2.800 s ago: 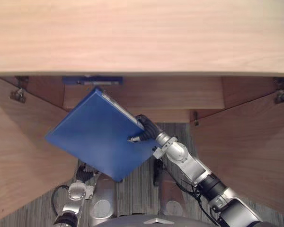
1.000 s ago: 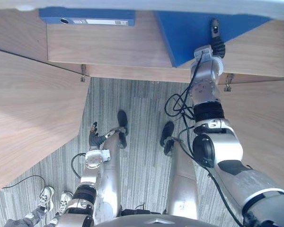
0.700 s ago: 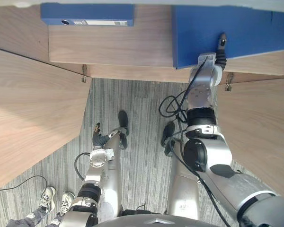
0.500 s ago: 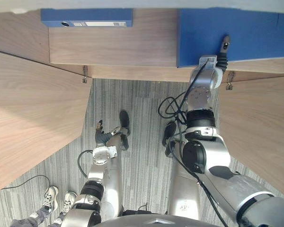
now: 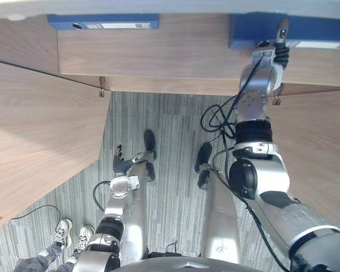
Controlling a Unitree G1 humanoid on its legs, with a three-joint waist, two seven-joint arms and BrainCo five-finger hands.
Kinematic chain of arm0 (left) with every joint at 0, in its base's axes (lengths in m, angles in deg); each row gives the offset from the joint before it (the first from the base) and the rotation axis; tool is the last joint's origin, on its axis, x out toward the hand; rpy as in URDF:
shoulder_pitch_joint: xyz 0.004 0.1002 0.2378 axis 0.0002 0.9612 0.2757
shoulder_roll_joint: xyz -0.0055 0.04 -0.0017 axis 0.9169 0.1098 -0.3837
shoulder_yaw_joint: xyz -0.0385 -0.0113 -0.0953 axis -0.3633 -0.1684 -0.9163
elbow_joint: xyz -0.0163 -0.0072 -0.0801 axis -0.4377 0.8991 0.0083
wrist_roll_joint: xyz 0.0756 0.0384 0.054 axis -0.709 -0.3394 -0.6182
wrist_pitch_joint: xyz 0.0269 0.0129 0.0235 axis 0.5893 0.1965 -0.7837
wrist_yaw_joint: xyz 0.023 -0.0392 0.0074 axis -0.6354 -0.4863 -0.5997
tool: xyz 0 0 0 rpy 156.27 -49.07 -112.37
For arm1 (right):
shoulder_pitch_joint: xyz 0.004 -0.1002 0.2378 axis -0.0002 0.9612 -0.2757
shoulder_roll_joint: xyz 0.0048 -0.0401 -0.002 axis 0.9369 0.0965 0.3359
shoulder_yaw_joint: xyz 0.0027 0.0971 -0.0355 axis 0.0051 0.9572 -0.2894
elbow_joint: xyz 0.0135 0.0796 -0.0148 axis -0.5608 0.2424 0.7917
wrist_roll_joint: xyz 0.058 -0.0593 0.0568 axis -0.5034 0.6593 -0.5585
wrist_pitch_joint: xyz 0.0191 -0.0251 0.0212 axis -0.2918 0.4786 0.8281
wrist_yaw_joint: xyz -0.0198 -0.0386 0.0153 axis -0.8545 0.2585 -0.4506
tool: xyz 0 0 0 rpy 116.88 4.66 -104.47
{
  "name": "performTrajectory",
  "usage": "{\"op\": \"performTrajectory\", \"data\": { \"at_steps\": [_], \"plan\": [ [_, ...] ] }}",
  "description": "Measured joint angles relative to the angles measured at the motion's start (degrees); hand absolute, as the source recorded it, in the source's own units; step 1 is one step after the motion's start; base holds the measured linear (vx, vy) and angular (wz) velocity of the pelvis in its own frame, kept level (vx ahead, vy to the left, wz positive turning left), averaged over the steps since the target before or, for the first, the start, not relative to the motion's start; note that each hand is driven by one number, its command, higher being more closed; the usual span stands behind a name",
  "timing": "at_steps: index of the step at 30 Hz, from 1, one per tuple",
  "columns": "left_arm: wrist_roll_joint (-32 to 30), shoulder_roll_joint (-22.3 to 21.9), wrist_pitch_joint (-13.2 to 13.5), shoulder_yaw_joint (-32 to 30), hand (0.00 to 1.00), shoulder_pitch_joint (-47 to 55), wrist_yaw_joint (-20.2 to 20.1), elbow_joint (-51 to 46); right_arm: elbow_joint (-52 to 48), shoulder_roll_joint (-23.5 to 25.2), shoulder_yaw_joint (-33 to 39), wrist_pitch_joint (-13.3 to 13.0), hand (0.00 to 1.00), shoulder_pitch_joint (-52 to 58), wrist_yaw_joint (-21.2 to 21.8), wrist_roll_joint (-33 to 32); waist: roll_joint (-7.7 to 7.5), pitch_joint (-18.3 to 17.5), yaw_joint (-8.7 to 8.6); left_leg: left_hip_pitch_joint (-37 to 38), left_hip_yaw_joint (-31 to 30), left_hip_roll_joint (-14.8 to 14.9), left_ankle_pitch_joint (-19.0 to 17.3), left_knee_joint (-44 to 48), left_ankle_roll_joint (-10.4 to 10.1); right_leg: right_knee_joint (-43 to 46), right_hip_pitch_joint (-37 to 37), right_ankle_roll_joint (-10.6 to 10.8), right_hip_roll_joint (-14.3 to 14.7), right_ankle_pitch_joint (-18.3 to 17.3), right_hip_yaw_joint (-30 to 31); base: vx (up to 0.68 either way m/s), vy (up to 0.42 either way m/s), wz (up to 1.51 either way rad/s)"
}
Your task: Walk over to the cabinet, pick up the folder, carry it to the office cabinet, place the folder inside the office cabinet, then close the office cabinet door
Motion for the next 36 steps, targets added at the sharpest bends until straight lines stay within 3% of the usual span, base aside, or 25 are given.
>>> {"op": "performTrajectory", "data": {
  "at_steps": [7, 12, 20, 21, 23, 27, 30, 36],
  "plan": [
    [1.0, -0.1, 0.0, 0.0, 0.00, 0.0, 0.0, 0.2, 0.0, 0.2, 0.0, 0.3, 0.00, -0.7, 0.0, 0.0, 0.00, 0.0, -0.03, 0.4, 0.2, 0.0, 0.5, -0.9, 0.0, -0.3, 0.2, -0.2, 0.0, 0.1, -0.2, 0.00, -0.005, 0.00],
    [2.1, -0.2, 0.0, -0.1, 0.00, 0.0, 1.2, 0.4, -2.0, 3.9, 0.1, -1.5, 0.00, 4.8, -0.7, 0.5, -0.10, -1.3, -0.08, 1.8, 0.6, 0.1, 0.5, -1.7, -0.1, -0.9, 1.3, -0.2, 0.1, 0.1, -0.1, 0.00, 0.000, 0.00],
    [2.5, -0.4, -0.5, -1.1, 0.00, 0.0, 1.5, 0.3, -11.6, 9.5, 0.6, -1.6, 0.00, 15.4, -6.9, 13.4, -0.12, -1.4, -0.02, 2.9, 1.0, 0.0, 0.5, -2.0, -0.1, -0.8, 2.0, -0.2, 0.1, 0.1, 0.3, 0.00, -0.008, 0.00],
    [2.5, -0.4, -0.5, -1.2, 0.00, 0.0, 1.6, 0.2, -13.0, 10.1, 0.5, -0.8, 1.00, 16.8, -7.8, 16.0, -0.12, -1.4, -0.02, 3.5, 1.1, -0.1, 0.6, -2.7, -0.1, -0.8, 2.2, -0.2, 0.1, 0.1, 0.5, 0.01, -0.034, -0.03],
    [2.3, -0.3, -0.5, -1.3, 0.00, 0.0, 1.6, 0.0, -15.1, 10.8, 0.1, 0.2, 1.00, 18.5, -9.1, 20.5, -0.12, -1.4, -0.08, 3.8, 1.2, -0.2, 0.4, -3.1, -0.6, -0.8, 2.3, -0.2, 0.0, 0.1, 0.7, 0.01, -0.037, -0.01],
    [1.6, -0.4, -0.4, -1.2, 0.00, 0.0, 1.6, -0.4, -18.7, 9.3, -3.5, 5.5, 1.00, 23.6, -10.4, 35.2, -0.14, -1.4, -0.23, 3.8, 1.2, -0.2, 0.6, -3.5, -0.6, -0.9, 2.2, -0.2, 0.0, 0.1, 0.5, 0.02, -0.033, 0.02],
    [0.2, -0.2, 0.0, -1.2, 0.00, 0.1, 1.3, -0.6, -22.6, 6.7, -9.6, 8.8, 1.00, 26.0, -9.3, 46.5, -0.16, -1.4, -0.59, 3.9, 1.2, -0.2, 1.0, -3.5, -0.2, -0.9, 2.2, -0.2, 0.0, 0.1, 0.5, 0.02, -0.022, 0.00],
    [-2.6, 0.3, 1.6, -1.1, 0.00, 1.9, 0.4, -2.7, -25.0, -1.1, -21.2, 12.5, 1.00, 27.0, -5.0, 67.8, -0.56, -1.2, -1.17, 4.5, 1.1, -0.3, 1.1, -3.7, -0.3, -0.8, 2.9, -0.1, -0.1, 0.0, 0.4, 0.01, -0.010, 0.00]
  ]
}}
